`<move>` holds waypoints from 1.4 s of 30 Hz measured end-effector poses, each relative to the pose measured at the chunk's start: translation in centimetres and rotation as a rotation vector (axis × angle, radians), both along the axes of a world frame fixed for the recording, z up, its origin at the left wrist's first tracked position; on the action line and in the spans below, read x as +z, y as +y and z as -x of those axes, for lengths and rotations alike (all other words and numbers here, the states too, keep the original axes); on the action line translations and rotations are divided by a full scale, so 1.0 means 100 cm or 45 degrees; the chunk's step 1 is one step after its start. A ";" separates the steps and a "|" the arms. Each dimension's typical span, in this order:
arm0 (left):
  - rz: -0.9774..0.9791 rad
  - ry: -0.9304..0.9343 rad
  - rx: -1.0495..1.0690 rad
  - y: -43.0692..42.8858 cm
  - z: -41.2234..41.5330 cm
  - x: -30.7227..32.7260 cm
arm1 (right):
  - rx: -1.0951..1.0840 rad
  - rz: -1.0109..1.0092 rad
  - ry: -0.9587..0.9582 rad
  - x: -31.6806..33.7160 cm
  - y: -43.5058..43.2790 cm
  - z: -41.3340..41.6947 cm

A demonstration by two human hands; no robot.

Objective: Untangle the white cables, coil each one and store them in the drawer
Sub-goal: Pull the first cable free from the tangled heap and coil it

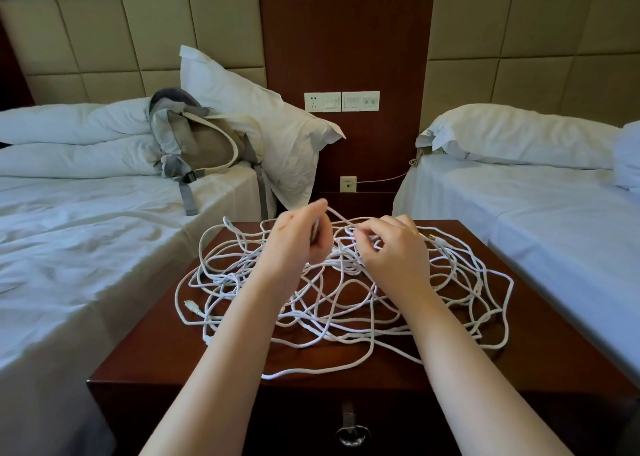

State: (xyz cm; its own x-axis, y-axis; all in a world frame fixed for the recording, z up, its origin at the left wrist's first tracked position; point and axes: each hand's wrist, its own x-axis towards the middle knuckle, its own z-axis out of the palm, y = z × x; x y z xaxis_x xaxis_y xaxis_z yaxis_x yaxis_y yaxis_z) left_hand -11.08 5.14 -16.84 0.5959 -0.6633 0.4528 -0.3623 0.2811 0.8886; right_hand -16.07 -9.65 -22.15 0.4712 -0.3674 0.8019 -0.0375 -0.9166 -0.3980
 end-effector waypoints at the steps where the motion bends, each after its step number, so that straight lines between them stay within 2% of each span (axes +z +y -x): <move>1: 0.085 0.027 0.013 0.001 -0.002 0.001 | 0.001 -0.019 0.023 0.000 -0.001 0.000; 8: 0.475 0.226 0.069 0.004 -0.003 0.010 | -0.035 0.004 0.131 -0.003 -0.002 -0.002; 13: 0.623 0.283 -0.016 0.011 0.003 0.022 | -0.183 0.034 0.216 -0.001 -0.006 0.001; 16: 0.722 0.279 -0.025 0.028 -0.005 0.034 | -0.274 -0.030 0.306 0.000 -0.014 0.005; 20: 0.635 0.138 0.078 0.038 -0.013 0.035 | -0.269 -0.025 0.319 -0.002 -0.014 0.006; 28: 0.410 0.102 0.192 0.027 -0.007 0.020 | -0.222 0.020 0.222 0.000 -0.007 0.007; 32: 0.325 0.102 0.226 0.026 -0.008 0.012 | -0.064 0.077 0.109 0.016 0.004 0.015; 37: 0.181 0.113 0.285 0.029 -0.010 0.005 | 0.419 -0.050 0.614 0.041 0.017 0.036; 40: 0.091 0.119 0.306 0.028 -0.008 -0.004 | 0.532 -0.059 0.990 0.035 0.030 0.046; 42: 0.077 0.108 0.302 0.028 -0.008 -0.008 | 0.523 0.048 1.195 0.027 0.035 0.051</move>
